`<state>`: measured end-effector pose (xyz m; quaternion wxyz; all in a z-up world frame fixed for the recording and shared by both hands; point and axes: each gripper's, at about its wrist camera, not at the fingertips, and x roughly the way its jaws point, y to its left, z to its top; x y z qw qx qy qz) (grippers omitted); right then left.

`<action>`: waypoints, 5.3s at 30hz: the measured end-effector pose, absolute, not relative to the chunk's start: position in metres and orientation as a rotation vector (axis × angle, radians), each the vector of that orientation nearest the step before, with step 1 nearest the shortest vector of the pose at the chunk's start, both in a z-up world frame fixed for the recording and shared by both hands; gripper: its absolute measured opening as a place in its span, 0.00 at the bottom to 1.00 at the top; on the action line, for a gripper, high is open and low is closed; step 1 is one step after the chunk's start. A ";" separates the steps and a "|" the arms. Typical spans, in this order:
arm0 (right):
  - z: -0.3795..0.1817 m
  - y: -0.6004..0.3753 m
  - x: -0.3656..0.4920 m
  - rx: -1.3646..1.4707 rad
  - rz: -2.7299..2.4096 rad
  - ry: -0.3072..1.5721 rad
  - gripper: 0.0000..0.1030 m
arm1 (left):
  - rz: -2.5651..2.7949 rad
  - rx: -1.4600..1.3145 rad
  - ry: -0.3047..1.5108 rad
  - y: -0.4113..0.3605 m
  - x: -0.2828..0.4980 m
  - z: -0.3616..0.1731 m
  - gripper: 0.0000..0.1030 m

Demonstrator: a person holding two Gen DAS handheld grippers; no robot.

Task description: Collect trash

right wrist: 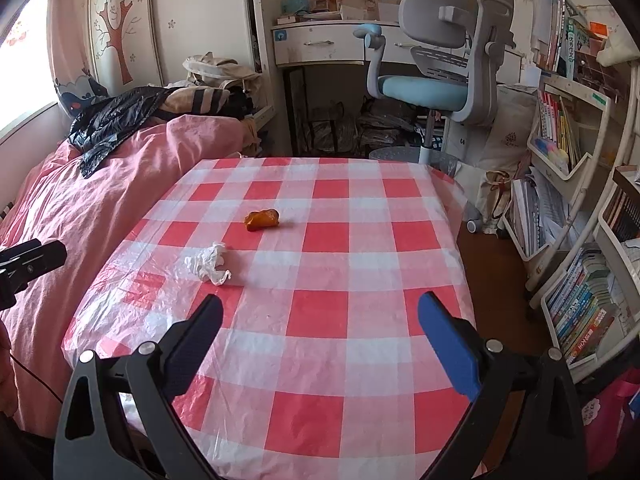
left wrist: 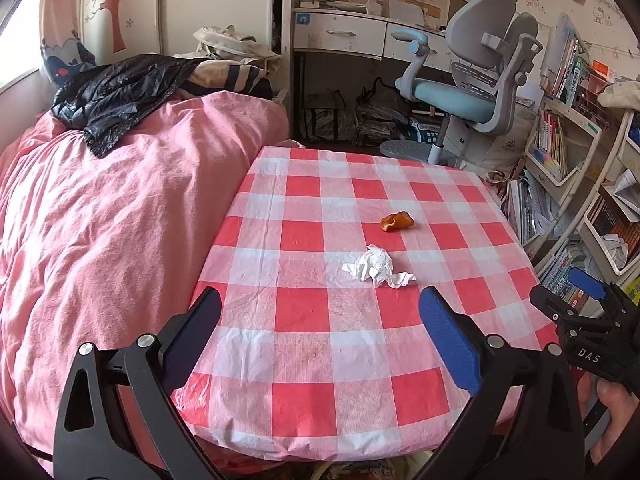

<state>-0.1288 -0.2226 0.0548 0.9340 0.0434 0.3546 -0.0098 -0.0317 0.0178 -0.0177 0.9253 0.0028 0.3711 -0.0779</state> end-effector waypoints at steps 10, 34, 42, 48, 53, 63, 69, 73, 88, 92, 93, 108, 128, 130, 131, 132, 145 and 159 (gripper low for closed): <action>0.052 -0.225 -0.126 0.083 -0.022 0.735 0.91 | -0.161 0.010 0.770 0.014 -0.029 -0.020 0.93; 0.041 -0.213 -0.105 0.040 -0.006 0.796 0.91 | -0.157 -0.030 0.771 0.021 -0.014 -0.015 0.93; 0.035 -0.205 -0.095 0.020 0.002 0.822 0.91 | -0.154 -0.071 0.770 0.029 -0.007 -0.011 0.93; 0.031 -0.200 -0.089 0.010 0.013 0.844 0.91 | -0.151 -0.106 0.772 0.038 0.000 -0.009 0.93; 0.028 -0.195 -0.084 -0.001 0.021 0.858 0.91 | -0.150 -0.132 0.779 0.043 0.004 -0.009 0.93; 0.022 -0.186 -0.079 -0.023 0.039 0.884 0.91 | -0.150 -0.136 0.781 0.044 0.005 -0.009 0.93; 0.022 -0.185 -0.079 -0.023 0.042 0.886 0.91 | -0.148 -0.137 0.782 0.044 0.005 -0.009 0.93; 0.022 -0.185 -0.078 -0.022 0.041 0.886 0.91 | -0.149 -0.136 0.782 0.044 0.005 -0.009 0.93; 0.022 -0.183 -0.077 -0.027 0.042 0.889 0.91 | -0.155 -0.131 0.787 0.040 0.003 -0.015 0.93; 0.021 -0.183 -0.076 -0.028 0.039 0.891 0.91 | -0.156 -0.132 0.787 0.040 0.003 -0.015 0.93; 0.021 -0.183 -0.075 -0.026 0.039 0.891 0.91 | -0.156 -0.131 0.788 0.040 0.004 -0.014 0.93; 0.023 -0.186 -0.074 0.008 0.032 0.870 0.91 | -0.164 -0.117 0.791 0.038 0.002 -0.013 0.93; 0.021 -0.191 -0.064 0.079 0.019 0.853 0.91 | -0.158 -0.066 0.775 0.031 0.001 -0.007 0.93; 0.021 -0.190 -0.063 0.086 0.019 0.854 0.91 | -0.162 -0.065 0.773 0.031 0.001 -0.005 0.93; 0.020 -0.189 -0.063 0.089 0.019 0.854 0.91 | -0.164 -0.064 0.771 0.031 0.000 -0.005 0.93; 0.020 -0.188 -0.062 0.090 0.019 0.853 0.91 | -0.164 -0.063 0.769 0.031 -0.001 -0.004 0.93; 0.018 -0.183 -0.056 0.107 0.011 0.852 0.91 | -0.176 -0.030 0.784 0.024 0.004 -0.008 0.93; 0.023 -0.201 -0.054 0.161 0.002 0.824 0.91 | -0.092 -0.144 0.847 0.079 0.033 -0.024 0.93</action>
